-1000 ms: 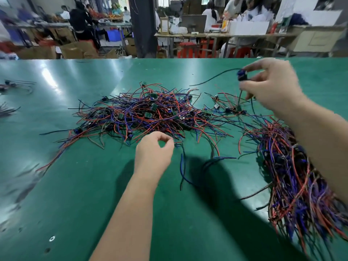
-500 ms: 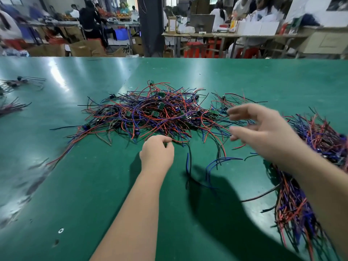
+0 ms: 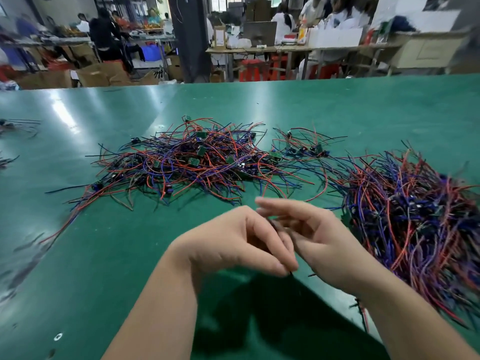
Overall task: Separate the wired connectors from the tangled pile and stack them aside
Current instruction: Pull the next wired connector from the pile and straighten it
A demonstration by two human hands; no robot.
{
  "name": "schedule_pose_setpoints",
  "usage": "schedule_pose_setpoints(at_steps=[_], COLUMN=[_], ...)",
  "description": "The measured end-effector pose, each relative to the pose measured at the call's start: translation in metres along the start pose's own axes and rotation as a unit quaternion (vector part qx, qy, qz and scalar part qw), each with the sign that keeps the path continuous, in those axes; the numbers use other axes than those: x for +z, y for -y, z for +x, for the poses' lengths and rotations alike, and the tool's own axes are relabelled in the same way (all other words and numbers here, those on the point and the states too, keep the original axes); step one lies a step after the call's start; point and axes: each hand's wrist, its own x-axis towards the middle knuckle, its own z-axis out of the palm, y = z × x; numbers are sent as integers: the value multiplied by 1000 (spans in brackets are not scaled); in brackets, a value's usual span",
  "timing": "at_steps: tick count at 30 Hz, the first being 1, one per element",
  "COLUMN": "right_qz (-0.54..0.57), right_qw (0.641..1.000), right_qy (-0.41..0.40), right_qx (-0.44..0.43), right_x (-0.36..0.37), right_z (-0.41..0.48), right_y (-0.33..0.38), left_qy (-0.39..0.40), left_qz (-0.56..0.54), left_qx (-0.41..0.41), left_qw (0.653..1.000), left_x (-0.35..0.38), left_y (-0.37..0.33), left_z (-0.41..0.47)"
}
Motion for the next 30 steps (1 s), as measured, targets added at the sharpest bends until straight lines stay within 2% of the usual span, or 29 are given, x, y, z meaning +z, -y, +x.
schedule_pose_setpoints(at_steps=[2, 6, 9, 12, 16, 19, 21, 23, 27, 30], right_qz=[18, 159, 165, 178, 171, 150, 128, 91, 42, 125], right_qw=[1000, 982, 971, 967, 974, 982, 988, 992, 976, 946], right_qy=[-7, -102, -164, -150, -121, -84, -61, -76, -193, -258], right_qx=[16, 27, -57, -104, -92, -79, -67, -43, 91, 153], right_x=[0, -4, -9, -9, -3, 2, 5, 9, 9, 4], right_z=[-1, 2, 1, -3, -4, -5, -6, -6, -2, 3], right_y=[-1, -3, 0, 4, 5, 7, 9, 11, 4, -1], left_qy=[18, 25, -62, -200, -296, -298, -299, -313, -357, -361], left_qz=[12, -3, -16, -39, -258, -324, -321, -300, -245, -177], left_qx=[-30, -65, -111, -143, -50, -2, 5, 12, 58, 82], left_qw=[999, 998, 992, 969, 919, 898, 899, 901, 899, 912], left_x=[5, 5, 5, 4, 5, 10, 15, 19, 20, 20], left_y=[1, 2, 8, 16, 12, 10, 11, 13, 15, 12], left_z=[3, 3, 7, 16, 25, 27, 29, 30, 32, 31])
